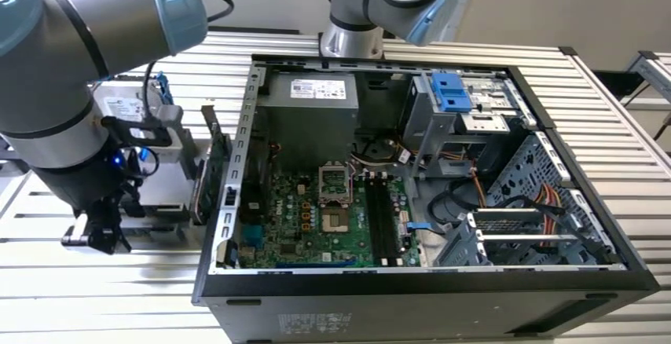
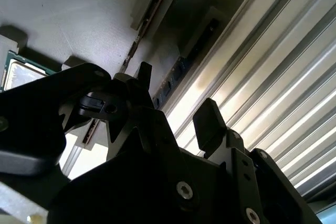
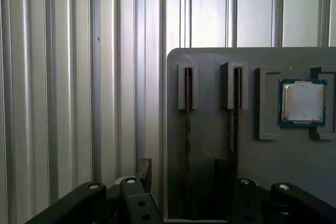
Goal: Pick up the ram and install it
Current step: 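Pick up the ram and move it above insertion slot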
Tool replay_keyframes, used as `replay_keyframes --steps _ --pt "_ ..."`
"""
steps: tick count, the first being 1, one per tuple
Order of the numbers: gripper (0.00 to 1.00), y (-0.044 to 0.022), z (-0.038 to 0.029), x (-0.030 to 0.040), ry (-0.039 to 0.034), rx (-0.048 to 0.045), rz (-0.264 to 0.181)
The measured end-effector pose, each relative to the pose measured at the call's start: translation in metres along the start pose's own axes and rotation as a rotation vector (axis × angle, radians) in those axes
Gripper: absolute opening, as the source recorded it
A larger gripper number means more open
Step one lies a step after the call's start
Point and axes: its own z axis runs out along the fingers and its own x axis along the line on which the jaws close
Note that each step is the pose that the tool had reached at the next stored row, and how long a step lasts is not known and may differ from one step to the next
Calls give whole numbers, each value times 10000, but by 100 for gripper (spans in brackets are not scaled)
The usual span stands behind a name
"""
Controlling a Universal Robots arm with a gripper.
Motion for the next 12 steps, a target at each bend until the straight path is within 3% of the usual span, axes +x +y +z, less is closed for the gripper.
replay_keyframes --steps 6,12 --pt "100 -1 22 14 -130 -1 -2" --pt "100 -1 28 0 -133 -1 -3"
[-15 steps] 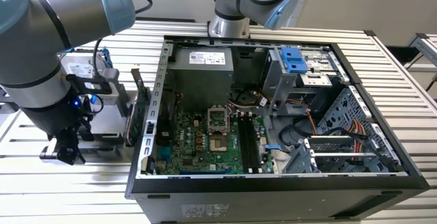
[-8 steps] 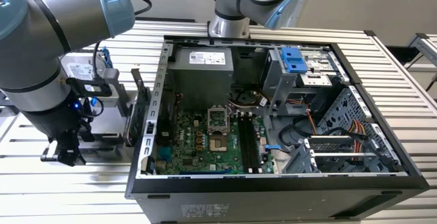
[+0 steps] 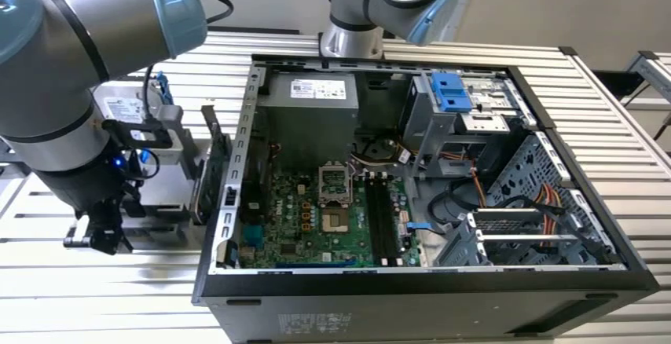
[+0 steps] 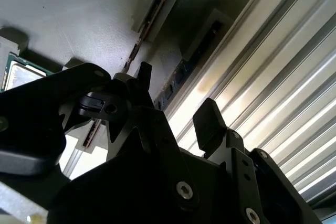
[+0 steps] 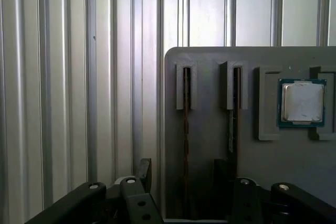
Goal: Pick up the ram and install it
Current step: 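Pick up the ram and move it above insertion slot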
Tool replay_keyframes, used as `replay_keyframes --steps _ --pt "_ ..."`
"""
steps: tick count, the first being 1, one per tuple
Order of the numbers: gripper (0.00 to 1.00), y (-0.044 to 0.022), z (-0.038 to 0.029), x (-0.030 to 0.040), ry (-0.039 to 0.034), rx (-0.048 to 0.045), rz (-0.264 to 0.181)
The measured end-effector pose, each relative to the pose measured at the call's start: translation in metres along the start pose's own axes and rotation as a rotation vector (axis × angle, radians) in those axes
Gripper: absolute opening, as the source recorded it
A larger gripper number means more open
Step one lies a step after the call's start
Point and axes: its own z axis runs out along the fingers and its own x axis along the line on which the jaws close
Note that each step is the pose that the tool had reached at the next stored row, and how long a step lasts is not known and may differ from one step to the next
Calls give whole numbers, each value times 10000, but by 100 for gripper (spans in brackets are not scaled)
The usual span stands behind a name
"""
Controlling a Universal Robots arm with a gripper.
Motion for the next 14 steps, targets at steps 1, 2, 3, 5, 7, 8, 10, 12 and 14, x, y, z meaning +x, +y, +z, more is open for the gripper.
replay_keyframes --steps 1,2,3,5,7,8,10,12,14 --pt "100 0 2 -4 1 0 0" --pt "100 0 4 -11 1 -2 0" --pt "100 0 7 -16 0 0 0" --pt "100 0 10 -23 1 -1 0" --pt "100 1 11 -24 -7 -2 0" --pt "100 1 11 -25 -19 -1 0" --pt "100 0 11 -24 -40 -2 -1" --pt "100 0 11 -24 -61 -1 -1" --pt "100 1 11 -25 -83 -2 -1"
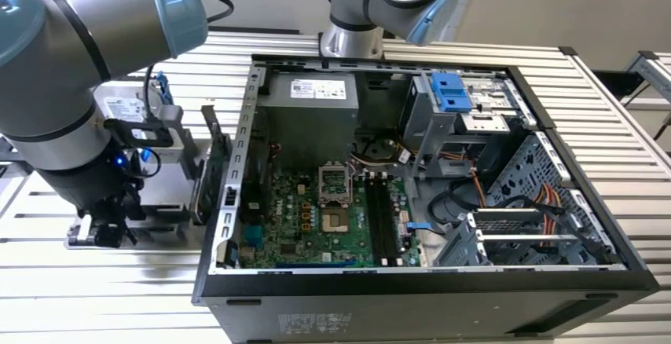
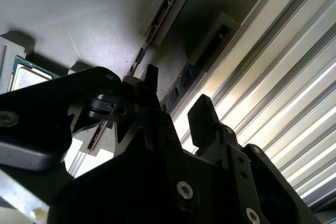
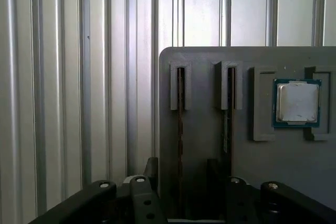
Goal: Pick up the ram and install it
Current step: 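Pick up the ram and move it above insertion slot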
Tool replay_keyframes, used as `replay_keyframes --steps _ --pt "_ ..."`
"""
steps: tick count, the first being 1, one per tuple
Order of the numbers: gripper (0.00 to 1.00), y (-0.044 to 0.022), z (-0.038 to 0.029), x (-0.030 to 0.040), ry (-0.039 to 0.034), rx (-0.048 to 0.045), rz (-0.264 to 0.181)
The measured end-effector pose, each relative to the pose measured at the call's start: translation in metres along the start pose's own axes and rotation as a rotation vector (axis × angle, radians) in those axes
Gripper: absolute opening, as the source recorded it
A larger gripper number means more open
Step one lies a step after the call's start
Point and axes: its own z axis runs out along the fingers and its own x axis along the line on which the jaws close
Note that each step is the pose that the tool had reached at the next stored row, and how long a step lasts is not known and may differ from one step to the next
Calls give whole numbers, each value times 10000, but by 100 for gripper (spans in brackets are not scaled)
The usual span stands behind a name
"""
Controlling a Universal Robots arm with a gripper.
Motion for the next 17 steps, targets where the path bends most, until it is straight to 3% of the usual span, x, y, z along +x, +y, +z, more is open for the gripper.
replay_keyframes --steps 10,17 --pt "100 0 8 0 -114 -2 -3" --pt "100 0 10 0 -122 -1 -3"
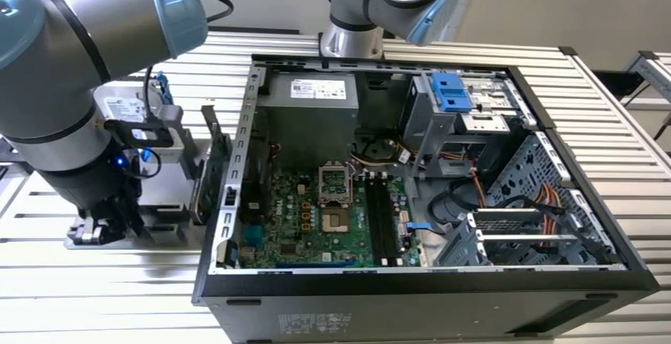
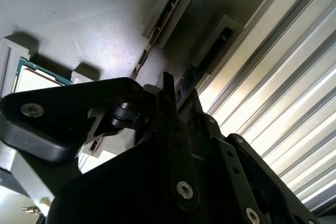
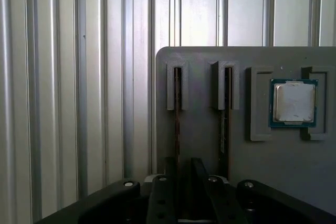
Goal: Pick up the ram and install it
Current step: 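Pick up the ram and move it above insertion slot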
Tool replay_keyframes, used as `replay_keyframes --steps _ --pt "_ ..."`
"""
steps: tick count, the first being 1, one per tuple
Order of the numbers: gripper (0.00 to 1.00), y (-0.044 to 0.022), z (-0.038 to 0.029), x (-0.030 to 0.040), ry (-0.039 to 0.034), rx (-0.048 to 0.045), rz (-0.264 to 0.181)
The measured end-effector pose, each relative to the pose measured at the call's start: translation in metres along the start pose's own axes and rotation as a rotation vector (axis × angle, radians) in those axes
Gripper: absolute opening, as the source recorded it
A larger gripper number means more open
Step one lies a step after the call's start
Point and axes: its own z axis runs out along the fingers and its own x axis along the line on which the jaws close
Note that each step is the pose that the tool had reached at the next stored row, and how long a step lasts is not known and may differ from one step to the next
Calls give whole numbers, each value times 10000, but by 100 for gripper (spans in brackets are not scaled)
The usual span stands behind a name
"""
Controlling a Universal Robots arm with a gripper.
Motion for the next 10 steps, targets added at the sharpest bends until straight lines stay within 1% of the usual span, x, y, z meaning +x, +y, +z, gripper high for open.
replay_keyframes --steps 8,9,10 --pt "100 0 0 0 -2 -1 0" --pt "0 0 0 0 -4 0 0" --pt "0 0 0 0 -4 0 0"
